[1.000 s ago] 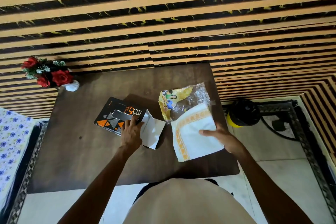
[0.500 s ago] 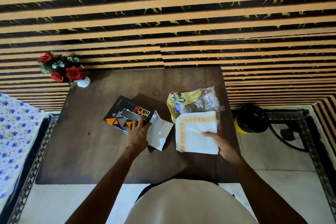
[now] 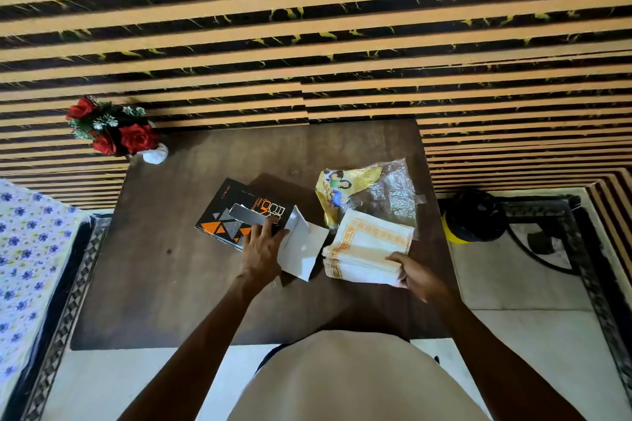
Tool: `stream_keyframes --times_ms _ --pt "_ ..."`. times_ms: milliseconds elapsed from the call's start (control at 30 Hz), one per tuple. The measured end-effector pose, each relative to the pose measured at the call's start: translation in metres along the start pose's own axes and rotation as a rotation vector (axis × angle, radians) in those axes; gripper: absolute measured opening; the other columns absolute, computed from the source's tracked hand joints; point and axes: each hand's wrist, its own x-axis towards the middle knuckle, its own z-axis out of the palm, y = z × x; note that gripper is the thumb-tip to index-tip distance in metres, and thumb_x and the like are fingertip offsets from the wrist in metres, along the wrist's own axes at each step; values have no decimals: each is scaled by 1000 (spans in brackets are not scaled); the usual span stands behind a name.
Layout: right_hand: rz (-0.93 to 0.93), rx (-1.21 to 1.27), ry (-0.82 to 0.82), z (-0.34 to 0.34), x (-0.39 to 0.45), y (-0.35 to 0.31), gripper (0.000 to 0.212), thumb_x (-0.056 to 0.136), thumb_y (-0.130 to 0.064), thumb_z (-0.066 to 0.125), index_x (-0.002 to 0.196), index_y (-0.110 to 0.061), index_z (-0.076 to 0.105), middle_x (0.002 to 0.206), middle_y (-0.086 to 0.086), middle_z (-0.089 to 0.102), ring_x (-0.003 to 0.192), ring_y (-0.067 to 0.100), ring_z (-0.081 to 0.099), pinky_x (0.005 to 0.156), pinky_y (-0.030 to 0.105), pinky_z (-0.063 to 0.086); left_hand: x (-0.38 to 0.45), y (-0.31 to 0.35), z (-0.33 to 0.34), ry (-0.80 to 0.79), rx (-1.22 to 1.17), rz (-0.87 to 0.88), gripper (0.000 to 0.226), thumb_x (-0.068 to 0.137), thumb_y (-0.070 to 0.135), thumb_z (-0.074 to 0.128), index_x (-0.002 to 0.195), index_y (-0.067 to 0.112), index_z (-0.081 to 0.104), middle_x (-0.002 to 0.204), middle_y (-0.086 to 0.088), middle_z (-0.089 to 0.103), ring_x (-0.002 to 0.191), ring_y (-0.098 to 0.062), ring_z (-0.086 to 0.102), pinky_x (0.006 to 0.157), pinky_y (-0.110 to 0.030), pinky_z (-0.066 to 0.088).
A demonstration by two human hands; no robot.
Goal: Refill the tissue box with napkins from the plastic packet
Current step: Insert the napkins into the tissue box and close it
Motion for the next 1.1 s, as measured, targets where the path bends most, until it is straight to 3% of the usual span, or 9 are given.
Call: stream_keyframes --times_ms 67,167,300,433,567,733,833,933,1100 --pt "-71 -72 -24 2 -6 -3 16 95 -12 52 80 -7 58 40 -2 53 30 6 47 31 17 36 0 0 -1 -1 37 14 87 71 20 78 145 28 35 151 -10 23 133 -32 28 109 -46 33" --pt "-164 -95 -81 -5 -16 -6 12 92 -8 58 102 -2 61 67 12 62 50 16 59 40 22 44 3 -2 -3 -32 151 47 93 73 26 76 149 33 23 159 -11 7 135 -33 26 107 -44 34" --pt "-127 50 -241 -8 -27 -5 38 89 -5 63 127 -5 57 121 16 67 113 32 62 90 47 52 18 -6 -13 -32 281 179 104 75 26 75 152 34 6 161 -7 -19 136 -35 27 95 -39 47" --pt "-82 186 -388 17 -57 -9 21 90 3 55 105 -11 64 88 6 76 81 21 72 65 32 61 40 -11 -24 -103 180 280 109 70 33 81 152 30 10 162 -9 -8 129 -34 48 86 -37 55" --pt "-45 217 -506 51 -77 -14 18 55 0 79 73 -5 78 69 10 75 61 19 73 51 28 59 50 -17 -28 -158 88 337 117 59 22 89 152 22 17 161 -10 1 128 -35 50 94 -37 52" --pt "18 175 -344 71 -44 -1 30 92 6 45 120 8 55 72 8 77 63 17 74 55 28 59 51 -25 -23 -136 121 407 130 52 35 92 153 20 12 162 -10 -8 135 -35 42 97 -42 50" --pt "-83 377 -299 74 -36 4 24 80 -13 73 101 -2 71 75 4 78 67 15 75 60 27 61 51 -29 -20 -149 107 437 138 54 43 90 154 20 -2 161 -11 -14 140 -38 34 99 -49 48" --pt "-174 600 -420 78 -30 11 57 26 -38 99 75 -16 81 78 4 78 67 15 75 55 26 60 55 -32 -16 -179 80 452 145 50 41 92 153 22 -8 160 -10 -20 142 -40 27 104 -51 44" --pt "-123 593 -369 98 -17 21 48 42 -25 94 86 -13 80 83 7 78 69 19 75 55 31 61 66 -44 -15 -219 -63 537 149 42 37 96 154 19 -2 160 -4 -21 147 -32 20 113 -48 35"
